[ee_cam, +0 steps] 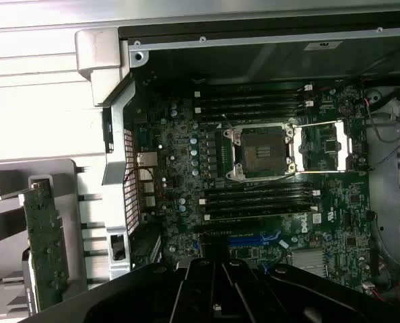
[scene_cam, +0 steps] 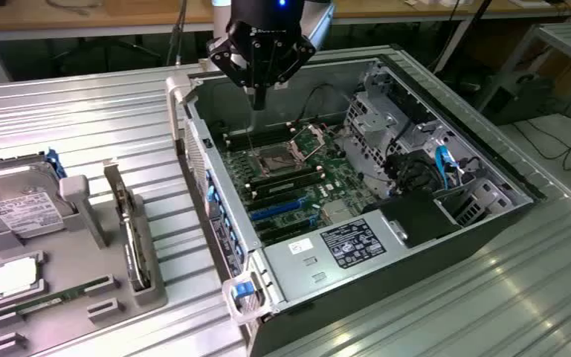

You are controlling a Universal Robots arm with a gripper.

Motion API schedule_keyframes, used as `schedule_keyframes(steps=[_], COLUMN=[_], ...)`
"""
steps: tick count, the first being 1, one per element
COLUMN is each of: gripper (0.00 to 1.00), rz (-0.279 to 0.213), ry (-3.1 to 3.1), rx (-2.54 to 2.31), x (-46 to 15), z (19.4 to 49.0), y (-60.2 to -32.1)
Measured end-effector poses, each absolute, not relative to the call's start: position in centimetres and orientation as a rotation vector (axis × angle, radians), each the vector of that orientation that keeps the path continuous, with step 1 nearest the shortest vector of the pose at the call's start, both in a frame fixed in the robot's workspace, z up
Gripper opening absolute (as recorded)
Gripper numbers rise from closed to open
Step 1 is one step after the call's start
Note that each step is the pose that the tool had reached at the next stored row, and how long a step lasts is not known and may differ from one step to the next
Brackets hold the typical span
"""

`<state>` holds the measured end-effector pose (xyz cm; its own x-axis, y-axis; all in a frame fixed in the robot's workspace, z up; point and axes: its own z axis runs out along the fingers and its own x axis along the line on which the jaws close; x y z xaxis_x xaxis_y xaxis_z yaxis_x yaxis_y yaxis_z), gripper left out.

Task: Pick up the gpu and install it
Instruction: 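Reach for the gpu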

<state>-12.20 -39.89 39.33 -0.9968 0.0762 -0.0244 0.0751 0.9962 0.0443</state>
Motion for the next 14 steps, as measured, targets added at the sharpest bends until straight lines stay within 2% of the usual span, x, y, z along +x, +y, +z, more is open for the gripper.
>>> schedule_keyframes(steps=[14], gripper=[0.11], rz=[0.068], ry=[3.113], rx=[0.118], x=[-12.47], z=[39.23], y=[-39.89])
